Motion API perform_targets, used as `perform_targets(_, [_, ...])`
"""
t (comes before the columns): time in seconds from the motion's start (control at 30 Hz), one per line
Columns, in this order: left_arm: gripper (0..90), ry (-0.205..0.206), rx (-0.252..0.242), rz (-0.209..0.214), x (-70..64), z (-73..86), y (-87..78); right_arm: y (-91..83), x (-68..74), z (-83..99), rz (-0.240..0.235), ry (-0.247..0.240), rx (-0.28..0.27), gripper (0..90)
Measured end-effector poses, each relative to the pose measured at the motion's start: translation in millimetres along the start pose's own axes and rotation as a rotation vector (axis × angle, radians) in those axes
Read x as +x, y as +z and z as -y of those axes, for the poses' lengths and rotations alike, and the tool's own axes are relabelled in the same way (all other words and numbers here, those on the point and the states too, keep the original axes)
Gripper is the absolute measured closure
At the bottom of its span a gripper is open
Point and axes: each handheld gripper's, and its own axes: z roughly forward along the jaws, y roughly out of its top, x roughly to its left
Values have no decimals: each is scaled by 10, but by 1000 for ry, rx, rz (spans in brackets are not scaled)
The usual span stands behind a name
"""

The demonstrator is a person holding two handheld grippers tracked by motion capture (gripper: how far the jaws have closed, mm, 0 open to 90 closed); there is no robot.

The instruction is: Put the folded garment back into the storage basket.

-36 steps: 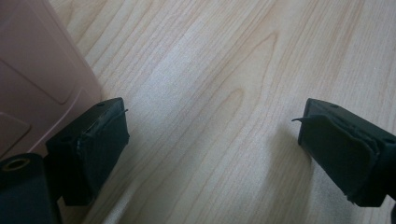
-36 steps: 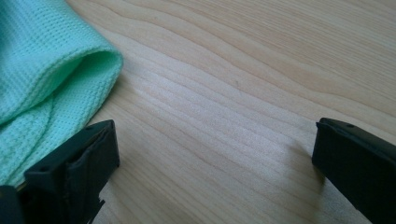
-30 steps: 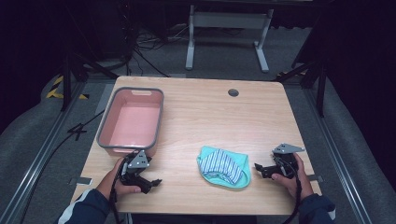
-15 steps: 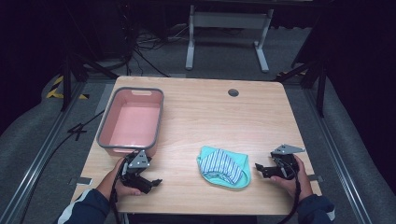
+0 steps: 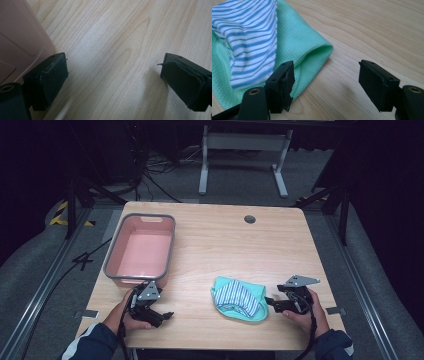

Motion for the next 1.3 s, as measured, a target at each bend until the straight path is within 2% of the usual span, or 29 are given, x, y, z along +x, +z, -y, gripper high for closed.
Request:
perform_targets(0.13, [76,-6,-3,-2,-5,-2,4,11,49,-33,-8,-9,2,293])
perform_targets(0.23, [78,-22,24,-16,-32,-53,14,14,79,-58,-20,-15,-3,292])
perform_targets(0.33, [183,-34,32,-25,-102,-157,58,22,121,-90,-21,-29,2,295])
perform_targets(0.37, [208,-37,25,-11,-128,-194,76,26,134,-98,-23,-33,5,296])
perform_targets(0.5, [206,-46,3,29,-199,-350,158,50,174,-120,-28,-48,12,297])
perform_targets(0.57, [220,-31,2,32,-245,-445,213,55,190,-129,-24,-48,14,300])
perform_targets(0.67, [234,-35,-10,48,-278,-572,280,59,194,-139,-26,-50,14,301])
perform_targets(0.7, [259,-37,-21,40,-296,-676,318,67,192,-142,-31,-39,16,305])
perform_targets(0.73, [261,-37,-21,40,-296,-676,318,67,192,-142,-31,-39,16,305])
perform_targets(0.8, [266,-58,-42,29,-295,-795,359,79,198,-141,-30,-40,19,328])
perform_targets(0.87, [295,-63,-56,8,-296,-893,396,88,203,-140,-24,-46,26,337])
perform_targets(0.9, [298,-62,-72,5,-301,-1001,441,91,200,-143,-23,-38,25,346])
perform_targets(0.97, [304,-62,-75,2,-302,-1053,465,94,197,-145,-19,-38,24,349])
perform_targets(1.03, [318,-60,-73,-34,-299,-1157,549,99,199,-155,-17,-37,21,357])
perform_targets(1.1, [331,-78,-59,-36,-289,-1237,658,113,212,-177,-9,-34,19,368])
perform_targets(1.2, [332,-70,-46,-44,-293,-1302,751,160,223,-208,11,-32,26,368])
perform_targets(1.23, [333,-55,-24,-73,-296,-1347,836,184,219,-212,19,-33,29,369])
perform_targets(1.3, [333,-67,-12,-73,-282,-1363,892,216,199,-207,24,-18,43,366])
